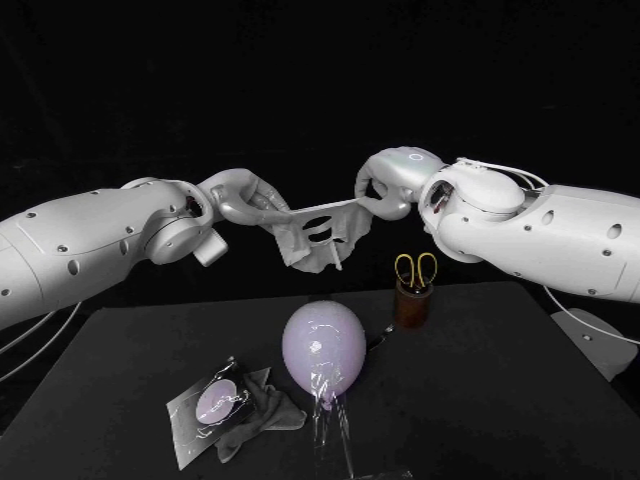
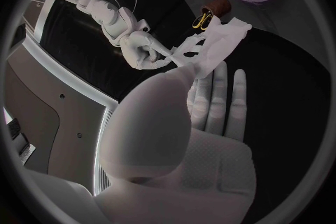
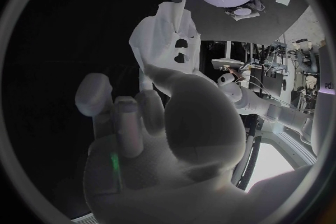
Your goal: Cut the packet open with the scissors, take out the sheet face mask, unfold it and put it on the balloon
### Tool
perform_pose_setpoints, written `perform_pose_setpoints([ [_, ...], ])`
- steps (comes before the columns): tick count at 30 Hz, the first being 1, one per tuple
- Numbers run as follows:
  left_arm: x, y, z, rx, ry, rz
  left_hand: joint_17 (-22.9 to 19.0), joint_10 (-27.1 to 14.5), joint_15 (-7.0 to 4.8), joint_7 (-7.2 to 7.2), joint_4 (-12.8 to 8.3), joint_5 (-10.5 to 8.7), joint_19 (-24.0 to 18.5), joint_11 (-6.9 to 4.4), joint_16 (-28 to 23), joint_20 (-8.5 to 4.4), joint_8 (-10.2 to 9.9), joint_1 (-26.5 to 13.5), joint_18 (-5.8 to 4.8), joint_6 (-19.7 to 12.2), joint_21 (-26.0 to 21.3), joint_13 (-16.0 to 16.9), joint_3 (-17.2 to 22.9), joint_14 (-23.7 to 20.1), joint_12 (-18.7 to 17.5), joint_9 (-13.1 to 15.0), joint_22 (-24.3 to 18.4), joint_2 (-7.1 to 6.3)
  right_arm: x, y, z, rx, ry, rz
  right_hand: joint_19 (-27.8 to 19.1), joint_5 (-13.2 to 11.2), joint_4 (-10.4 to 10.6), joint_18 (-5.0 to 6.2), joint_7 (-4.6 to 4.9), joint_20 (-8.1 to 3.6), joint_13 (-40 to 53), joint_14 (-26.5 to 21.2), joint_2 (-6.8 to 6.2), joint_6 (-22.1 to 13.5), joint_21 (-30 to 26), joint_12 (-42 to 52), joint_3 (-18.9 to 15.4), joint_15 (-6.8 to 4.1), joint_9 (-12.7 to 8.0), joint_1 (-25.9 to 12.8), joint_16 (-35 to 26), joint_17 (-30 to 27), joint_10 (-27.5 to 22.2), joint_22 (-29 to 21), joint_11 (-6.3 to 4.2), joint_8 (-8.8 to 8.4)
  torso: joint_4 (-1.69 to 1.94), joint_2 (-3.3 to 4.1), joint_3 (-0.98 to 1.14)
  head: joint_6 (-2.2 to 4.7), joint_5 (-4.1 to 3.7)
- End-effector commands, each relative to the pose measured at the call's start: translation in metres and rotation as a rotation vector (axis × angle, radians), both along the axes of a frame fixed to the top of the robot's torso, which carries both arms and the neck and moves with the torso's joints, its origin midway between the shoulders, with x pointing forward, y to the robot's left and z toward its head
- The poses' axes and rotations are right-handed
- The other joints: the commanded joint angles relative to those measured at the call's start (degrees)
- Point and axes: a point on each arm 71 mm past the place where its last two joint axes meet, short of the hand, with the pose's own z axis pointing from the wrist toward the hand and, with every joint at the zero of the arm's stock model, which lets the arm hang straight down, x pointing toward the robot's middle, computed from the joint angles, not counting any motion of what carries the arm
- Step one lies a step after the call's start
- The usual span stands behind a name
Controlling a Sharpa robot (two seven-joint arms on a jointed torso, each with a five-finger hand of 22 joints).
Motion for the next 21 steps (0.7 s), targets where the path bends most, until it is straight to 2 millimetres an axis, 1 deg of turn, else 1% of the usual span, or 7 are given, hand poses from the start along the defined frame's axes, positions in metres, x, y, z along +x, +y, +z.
perform_pose_setpoints([
  [1,-0.0005,-0.0025,0.0010,-0.011,0.018,-0.021,0.1,0.4,-0.28,0.04,-0.1,0.28,0.3,0.23,0.2,0.01,0.2,-0.5,0.45,0.5,0.2,0.1,0.2,0.2,0.1,2.6,0.1,0.02,-0.0002,-0.0001,0.0034,0.020,-0.043,0.003,0.3,0.3,0.3,-0.04,-0.04,0.10,6.4,6.0,0.46,0.5,0.1,0.1,0.1,-0.26,0.5,0.3,0.3,15.0,1.3,0.0,-0.15,1.09,-0.01,-0.05,0.03,-0.11,0.09],
  [5,-0.0002,-0.0037,0.0009,-0.011,0.021,-0.023,0.2,0.3,-0.27,0.03,-0.1,0.28,0.3,0.24,0.3,0.01,0.1,-0.7,0.45,0.5,0.3,0.1,0.2,0.1,0.1,2.6,0.1,0.07,-0.0003,0.0004,0.0044,0.032,-0.055,0.007,0.3,0.3,0.3,-0.04,-0.04,0.10,6.4,6.0,0.46,0.5,0.1,0.1,0.1,-0.26,0.5,0.3,0.3,15.0,1.3,0.0,-0.15,1.09,-0.02,-0.07,0.03,-0.21,0.12],
  [13,0.0005,-0.0040,0.0007,-0.020,0.025,-0.017,0.4,0.2,-0.22,-0.01,-0.1,0.28,0.4,0.27,0.5,0.03,0.1,-1.2,0.49,0.3,0.4,0.1,0.3,-0.1,0.2,2.8,0.2,0.23,-0.0017,0.0012,0.0065,0.058,-0.082,0.016,0.4,0.3,0.4,-0.05,-0.06,0.11,6.5,6.0,0.41,0.5,0.1,0.1,0.0,-0.27,0.5,0.3,0.3,15.0,1.4,0.1,-0.17,1.10,-0.01,-0.04,0.05,-0.04,0.42],
  [18,0.0017,-0.0039,0.0009,-0.035,0.023,-0.003,0.7,0.0,-0.22,0.04,-0.3,0.29,0.4,0.30,0.8,0.00,-0.2,-1.3,0.57,-0.2,0.7,0.2,0.8,-0.4,0.3,2.9,0.3,0.66,-0.0036,0.0009,0.0095,0.090,-0.118,0.022,0.4,0.3,0.4,-0.07,-0.08,0.11,6.5,6.0,0.38,0.6,0.2,0.2,0.0,-0.28,0.5,0.3,0.3,15.0,1.4,0.1,-0.18,1.11,-0.03,-0.02,0.04,0.03,0.48],
  [21,0.0021,-0.0046,-0.0006,-0.048,0.027,0.004,0.8,-0.8,-0.05,0.29,-0.8,0.30,0.4,0.56,0.8,-0.06,-0.7,-1.0,0.62,-0.8,0.9,0.2,1.7,-1.2,0.0,3.0,0.4,1.10,-0.0046,0.0008,0.0111,0.108,-0.137,0.026,0.4,0.3,0.4,-0.07,-0.08,0.11,6.5,6.0,0.38,0.6,0.2,0.2,0.0,-0.28,0.5,0.3,0.3,15.0,1.4,0.1,-0.18,1.11,-0.01,-0.03,0.01,0.10,0.49],
])
